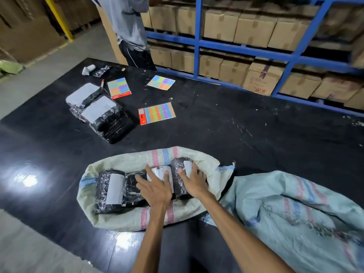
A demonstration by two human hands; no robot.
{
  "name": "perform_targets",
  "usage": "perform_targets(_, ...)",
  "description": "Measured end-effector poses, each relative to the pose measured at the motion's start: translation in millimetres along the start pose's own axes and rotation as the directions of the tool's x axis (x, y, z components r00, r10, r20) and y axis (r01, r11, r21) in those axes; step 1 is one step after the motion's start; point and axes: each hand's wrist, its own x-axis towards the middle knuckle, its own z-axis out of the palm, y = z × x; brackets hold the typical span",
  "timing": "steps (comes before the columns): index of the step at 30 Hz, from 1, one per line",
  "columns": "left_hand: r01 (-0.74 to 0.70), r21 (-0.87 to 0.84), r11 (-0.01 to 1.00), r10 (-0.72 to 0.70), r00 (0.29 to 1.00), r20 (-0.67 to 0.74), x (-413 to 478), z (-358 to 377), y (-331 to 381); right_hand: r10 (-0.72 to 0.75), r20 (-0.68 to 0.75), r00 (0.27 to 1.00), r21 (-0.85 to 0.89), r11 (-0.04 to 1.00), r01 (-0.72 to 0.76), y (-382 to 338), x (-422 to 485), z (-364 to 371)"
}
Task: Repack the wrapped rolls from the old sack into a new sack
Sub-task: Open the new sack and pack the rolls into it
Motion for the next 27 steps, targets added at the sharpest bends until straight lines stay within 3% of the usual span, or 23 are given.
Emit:
perform_targets(5, -0.09, -0.042, 0.995, 0.092, 0.995, 0.048, 4.3, -8.0, -10.8, -0.025, -0.004, 1.0, 0.05, 0.998, 0.025, -1.1, -4.0, -6.2)
perform_targets(8, -0.091, -0.04, 0.995, 0.094, 0.992, 0.087, 1.2, -14.3, -8.8, -0.106, -0.033, 0.994, 0.093, 0.99, 0.109, 11.3, -16.6, -15.5)
perform_targets(10, -0.117, -0.032, 0.993, 0.119, 0.992, 0.039, -10.0, -21.4, -4.4, -0.186, -0.091, 0.978, 0.087, 0.977, 0.194, 23.1, -33.0, -29.1)
perform_targets(13, -0.334, -0.078, 0.939, 0.33, 0.942, -0.066, -40.2, -27.6, 7.1, -0.272, -0.248, 0.93, 0.064, 0.953, 0.296, 49.6, -67.5, -60.1)
perform_targets(17, -0.643, -0.249, 0.724, 0.646, 0.759, -0.083, -115.3, -14.6, 31.1, -0.275, -0.478, 0.834, 0.07, 0.935, 0.348, 110.8, -134.5, -110.1)
perform_targets(21, -0.73, -0.389, 0.561, 0.822, 0.545, 0.164, -216.5, 18.6, 39.1, -0.146, -0.636, 0.758, 0.058, 0.97, 0.236, 191.9, -214.9, -149.1)
perform_targets(24, -0.769, -0.365, 0.524, 0.827, 0.358, 0.433, -274.2, 48.4, 30.7, 0.005, -0.64, 0.768, 0.083, 0.995, 0.063, 250.0, -267.1, -161.1)
perform_targets(27, -0.824, -0.267, 0.499, 0.705, 0.207, 0.678, -319.2, 76.2, 13.6, 0.129, -0.638, 0.759, 0.085, 0.992, -0.097, 298.2, -314.5, -159.6)
